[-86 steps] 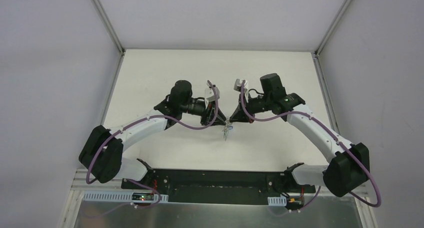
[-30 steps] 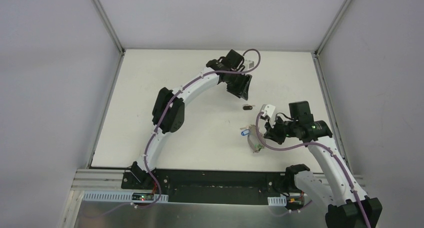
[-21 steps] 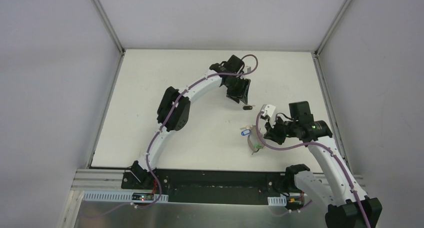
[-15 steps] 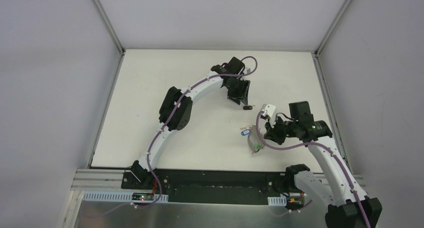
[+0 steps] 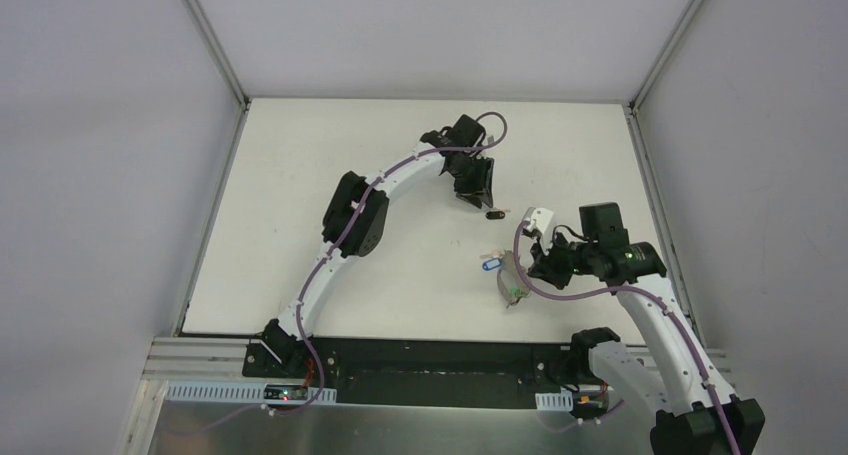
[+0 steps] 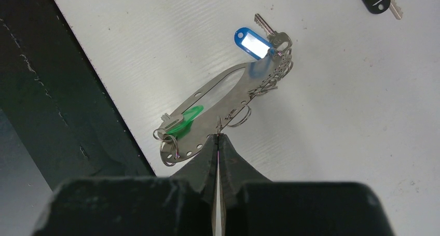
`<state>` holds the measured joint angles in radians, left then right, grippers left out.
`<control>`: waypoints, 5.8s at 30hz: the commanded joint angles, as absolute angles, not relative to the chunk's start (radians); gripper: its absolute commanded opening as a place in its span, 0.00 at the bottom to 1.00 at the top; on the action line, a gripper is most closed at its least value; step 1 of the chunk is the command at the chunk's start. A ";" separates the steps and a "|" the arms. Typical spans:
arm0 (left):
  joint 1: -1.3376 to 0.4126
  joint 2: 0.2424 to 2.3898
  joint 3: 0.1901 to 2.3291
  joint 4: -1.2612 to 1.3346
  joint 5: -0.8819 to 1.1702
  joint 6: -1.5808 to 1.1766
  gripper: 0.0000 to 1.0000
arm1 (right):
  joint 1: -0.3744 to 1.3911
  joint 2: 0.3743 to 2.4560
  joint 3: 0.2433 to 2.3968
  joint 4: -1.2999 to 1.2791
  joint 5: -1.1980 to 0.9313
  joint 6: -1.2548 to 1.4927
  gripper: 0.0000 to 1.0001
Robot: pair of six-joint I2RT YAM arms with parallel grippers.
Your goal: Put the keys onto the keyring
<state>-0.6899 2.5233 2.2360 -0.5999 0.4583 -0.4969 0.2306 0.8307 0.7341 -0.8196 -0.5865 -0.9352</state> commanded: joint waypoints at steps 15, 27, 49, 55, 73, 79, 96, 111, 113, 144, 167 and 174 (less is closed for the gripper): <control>-0.690 2.517 2.187 -0.552 0.522 -0.566 0.31 | 0.224 0.807 0.729 -0.818 -0.600 -0.917 0.00; -0.696 2.513 2.160 -0.540 0.526 -0.573 0.19 | 0.224 0.802 0.718 -0.813 -0.601 -0.914 0.00; -0.674 2.318 2.098 -0.486 0.640 -0.451 0.00 | 0.230 0.884 0.786 -0.795 -0.708 -0.933 0.00; -0.663 2.061 1.882 -0.377 0.726 -0.419 0.00 | 0.271 0.965 0.844 -0.703 -0.823 -0.886 0.00; -0.684 1.657 1.485 -0.369 0.543 -0.647 0.00 | 0.367 1.101 0.929 -0.447 -0.930 -0.767 0.00; -0.718 1.636 1.442 -0.358 0.490 -0.672 0.00 | 0.393 1.138 0.949 -0.409 -0.953 -0.742 0.00; -0.769 1.650 1.412 -0.328 0.470 -0.721 0.00 | 0.428 1.168 0.898 -0.307 -0.871 -0.700 0.00; -0.795 1.634 1.402 -0.336 0.443 -0.712 0.00 | 0.443 1.158 0.885 -0.287 -0.797 -0.709 0.00; -0.797 1.634 1.402 -0.338 0.438 -0.707 0.00 | 0.448 1.161 0.887 -0.291 -0.791 -0.710 0.00; -0.825 1.649 1.408 -0.340 0.440 -0.645 0.00 | 0.462 1.170 0.914 -0.304 -0.767 -0.674 0.00; -0.835 1.663 1.386 -0.334 0.443 -0.618 0.00 | 0.424 1.167 0.933 -0.301 -0.811 -0.639 0.00; -0.837 1.663 1.383 -0.337 0.441 -0.611 0.00 | 0.409 1.160 0.925 -0.289 -0.820 -0.625 0.00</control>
<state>-0.8188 1.6825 1.3945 -0.3191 0.4255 -0.6373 0.4240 1.1866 0.8761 -0.3508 -0.7933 -0.6388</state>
